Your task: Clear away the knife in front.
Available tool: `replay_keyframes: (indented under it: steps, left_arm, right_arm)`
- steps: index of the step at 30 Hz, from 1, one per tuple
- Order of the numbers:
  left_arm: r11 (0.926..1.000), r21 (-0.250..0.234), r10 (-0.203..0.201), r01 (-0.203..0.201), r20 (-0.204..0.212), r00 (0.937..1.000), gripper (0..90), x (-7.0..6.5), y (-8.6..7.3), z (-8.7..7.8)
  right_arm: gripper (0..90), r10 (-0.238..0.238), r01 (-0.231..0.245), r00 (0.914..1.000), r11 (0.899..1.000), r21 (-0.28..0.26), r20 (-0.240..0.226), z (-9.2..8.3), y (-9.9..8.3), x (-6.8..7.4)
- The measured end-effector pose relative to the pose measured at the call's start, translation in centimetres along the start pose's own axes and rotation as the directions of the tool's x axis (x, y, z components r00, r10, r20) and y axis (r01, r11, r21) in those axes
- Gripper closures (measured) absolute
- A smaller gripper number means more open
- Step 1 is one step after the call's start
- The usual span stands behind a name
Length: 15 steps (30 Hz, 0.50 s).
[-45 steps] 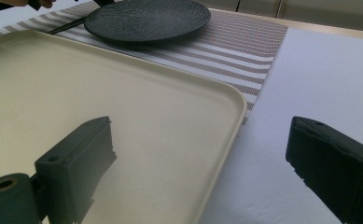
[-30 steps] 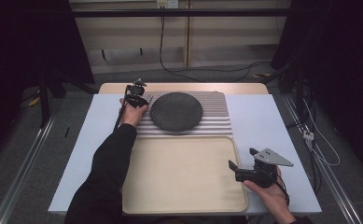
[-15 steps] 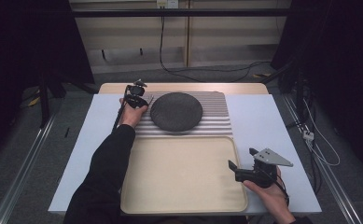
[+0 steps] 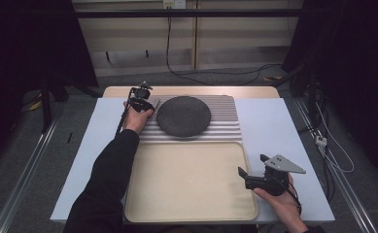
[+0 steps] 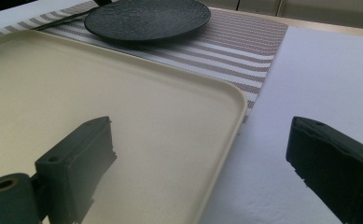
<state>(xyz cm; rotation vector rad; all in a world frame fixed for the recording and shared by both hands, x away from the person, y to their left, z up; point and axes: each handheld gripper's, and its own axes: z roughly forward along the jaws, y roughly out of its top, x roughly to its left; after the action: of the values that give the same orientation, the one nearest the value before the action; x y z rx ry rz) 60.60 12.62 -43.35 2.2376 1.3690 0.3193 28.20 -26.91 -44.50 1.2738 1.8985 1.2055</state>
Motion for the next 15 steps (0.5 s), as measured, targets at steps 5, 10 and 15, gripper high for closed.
replay_keyframes:
  steps: [5,10,15]
  left_arm:
    - [1.0000,-0.009,0.002,-0.002,0.006,1.0000,79.9,0.4,0.0,-0.8]
    - [0.9998,-0.018,0.014,-0.014,0.026,0.9996,79.9,0.3,0.2,-1.5]
    - [0.9992,-0.032,0.023,-0.022,0.034,0.9992,79.9,0.2,0.3,-2.1]
  right_arm:
    - [7.2,0.002,-0.002,1.0000,1.000,0.002,0.000,0.1,0.0,0.0]
    - [7.2,0.002,-0.002,1.0000,1.000,0.002,-0.001,0.1,0.0,0.0]
    - [7.1,0.002,-0.002,1.0000,1.000,0.002,0.000,0.1,0.0,0.0]
